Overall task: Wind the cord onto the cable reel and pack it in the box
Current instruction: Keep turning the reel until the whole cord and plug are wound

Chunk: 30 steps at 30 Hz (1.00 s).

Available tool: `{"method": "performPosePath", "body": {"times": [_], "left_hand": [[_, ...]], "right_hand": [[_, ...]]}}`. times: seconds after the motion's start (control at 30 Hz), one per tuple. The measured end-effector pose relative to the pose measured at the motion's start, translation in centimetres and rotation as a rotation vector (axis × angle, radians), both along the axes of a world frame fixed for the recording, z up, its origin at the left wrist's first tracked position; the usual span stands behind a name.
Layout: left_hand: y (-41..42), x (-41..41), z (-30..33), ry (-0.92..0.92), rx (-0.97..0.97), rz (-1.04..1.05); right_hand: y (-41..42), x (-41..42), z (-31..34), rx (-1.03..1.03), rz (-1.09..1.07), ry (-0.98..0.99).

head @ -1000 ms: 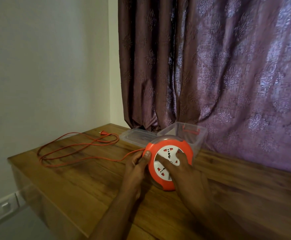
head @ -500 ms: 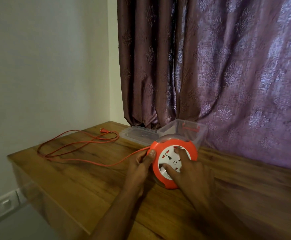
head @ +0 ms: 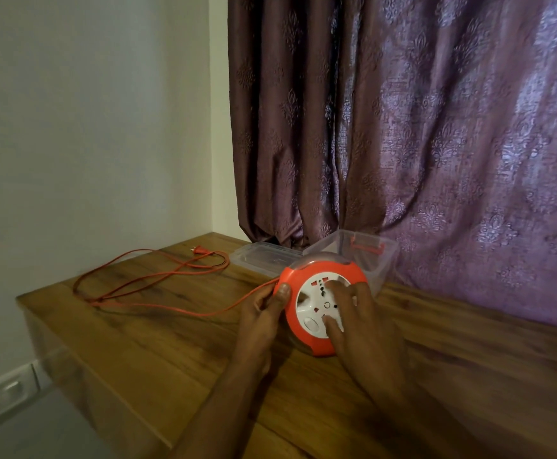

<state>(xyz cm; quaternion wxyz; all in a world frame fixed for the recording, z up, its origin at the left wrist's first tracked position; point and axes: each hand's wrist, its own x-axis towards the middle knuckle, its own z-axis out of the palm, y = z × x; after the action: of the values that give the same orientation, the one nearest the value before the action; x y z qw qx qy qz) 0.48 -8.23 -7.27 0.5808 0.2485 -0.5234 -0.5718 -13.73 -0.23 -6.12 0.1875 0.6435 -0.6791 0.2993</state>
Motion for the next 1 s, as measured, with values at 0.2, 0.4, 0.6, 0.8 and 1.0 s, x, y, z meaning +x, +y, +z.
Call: {"method": "performPosePath", "body": {"times": [0.2,0.4,0.6,0.8,1.0], "left_hand": [[0.0,0.2,0.0,0.029,0.037,0.014],[0.0,0.1,0.0,0.030,0.031,-0.015],[0.1,-0.1,-0.1,0.044,0.037,-0.038],[0.1,0.0,-0.1,0.001,0.017,-0.069],[0.2,-0.3,-0.2,-0.013,0.000,-0.082]], "right_hand": [[-0.3,0.3,-0.4,0.201,0.042,0.178],[-0.1,-0.3,-0.4,0.152,0.028,0.223],[-0.1,-0.3,-0.2,0.091,-0.041,0.175],[-0.1,-0.6,-0.5,0.027,-0.041,0.124],[-0.4,-0.2,0.0,-0.082,-0.098,-0.055]]}}
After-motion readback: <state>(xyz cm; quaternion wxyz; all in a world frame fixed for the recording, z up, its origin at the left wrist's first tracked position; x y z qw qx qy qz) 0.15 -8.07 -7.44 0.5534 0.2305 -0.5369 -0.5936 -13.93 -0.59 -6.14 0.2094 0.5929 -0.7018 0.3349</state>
